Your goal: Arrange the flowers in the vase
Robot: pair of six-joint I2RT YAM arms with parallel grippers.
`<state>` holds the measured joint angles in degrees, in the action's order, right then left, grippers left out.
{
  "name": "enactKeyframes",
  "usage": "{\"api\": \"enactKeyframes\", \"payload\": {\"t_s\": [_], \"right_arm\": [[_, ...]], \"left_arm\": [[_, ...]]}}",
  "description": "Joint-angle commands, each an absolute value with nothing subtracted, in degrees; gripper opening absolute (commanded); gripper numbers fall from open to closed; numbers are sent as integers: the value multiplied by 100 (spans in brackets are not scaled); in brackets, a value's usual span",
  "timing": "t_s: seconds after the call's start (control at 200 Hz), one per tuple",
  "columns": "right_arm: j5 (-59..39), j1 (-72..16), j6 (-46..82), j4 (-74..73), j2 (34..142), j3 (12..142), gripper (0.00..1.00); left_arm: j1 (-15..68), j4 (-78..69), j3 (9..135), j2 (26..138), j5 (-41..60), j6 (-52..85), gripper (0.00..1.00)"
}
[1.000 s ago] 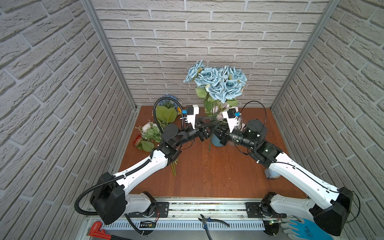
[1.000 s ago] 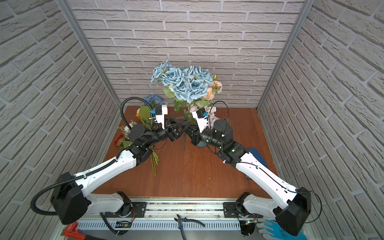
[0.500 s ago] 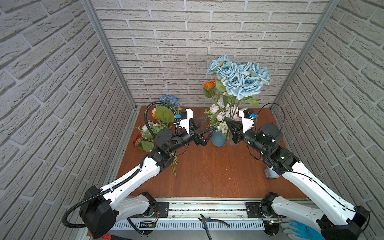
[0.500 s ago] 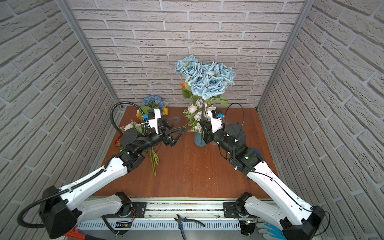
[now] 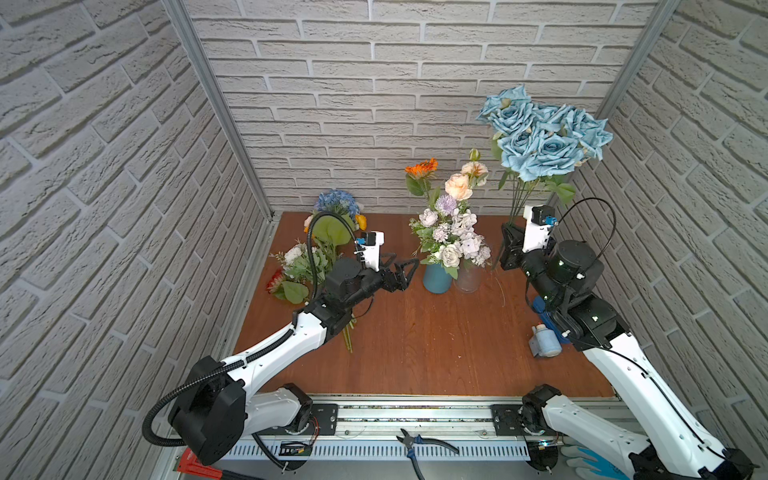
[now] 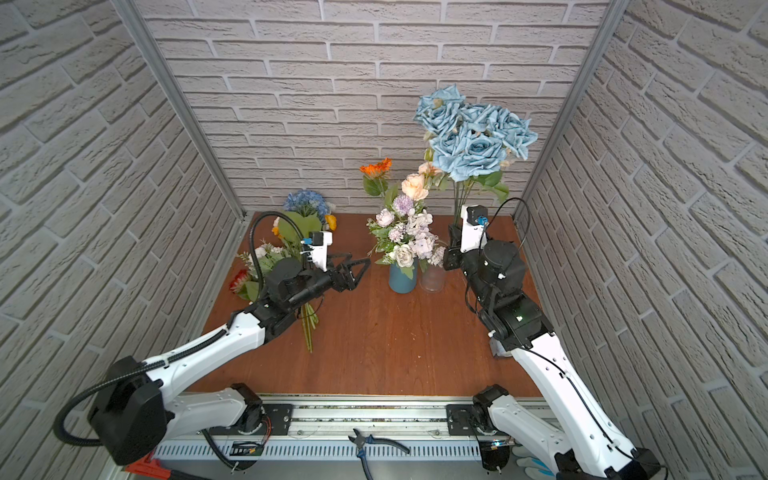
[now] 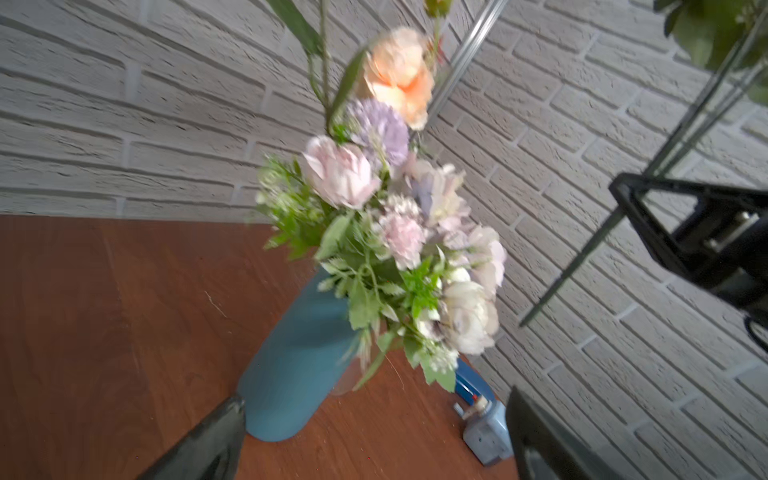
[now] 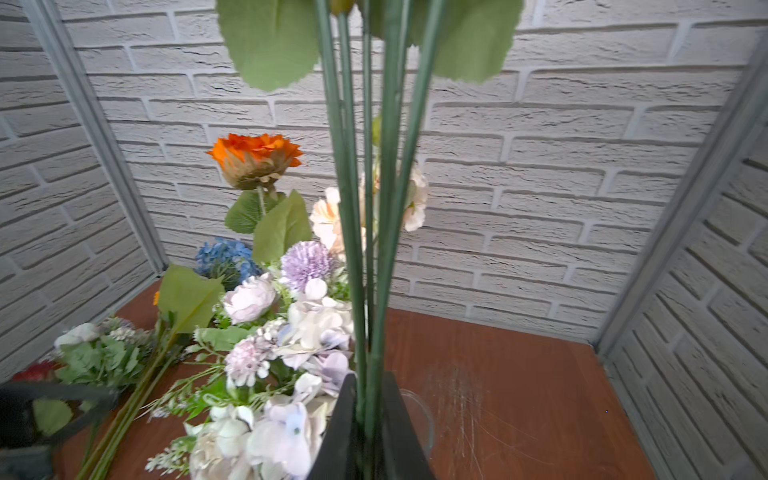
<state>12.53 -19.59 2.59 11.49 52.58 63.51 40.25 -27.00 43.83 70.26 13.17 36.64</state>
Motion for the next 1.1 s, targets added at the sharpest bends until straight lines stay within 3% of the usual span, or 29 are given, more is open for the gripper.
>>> {"api": "enactKeyframes", "payload": {"t_s": [0.0,0.225,0.445,0.705,1.095], "right_arm": [[1421,-1744,219,834,5264,6247,6],[1530,-1453,509,530,5044,5816,6],[1441,-1372,580,533,5001,5726,6],[1304,-1281,562,351,4916,5634,6],[1169,-1261,704,142,5016,5394,6]], "left_arm": [[4618,-2811,4628,7321,1108,3298,96],[5517,-4114,5403,8684,1424,3696,98],[5594,-4811,6434,9993,1893,4188,98],[5207,-4785,6638,10158,1206,3798,98],[4712,-5550,6713,9959,1734,4277,98]]}}
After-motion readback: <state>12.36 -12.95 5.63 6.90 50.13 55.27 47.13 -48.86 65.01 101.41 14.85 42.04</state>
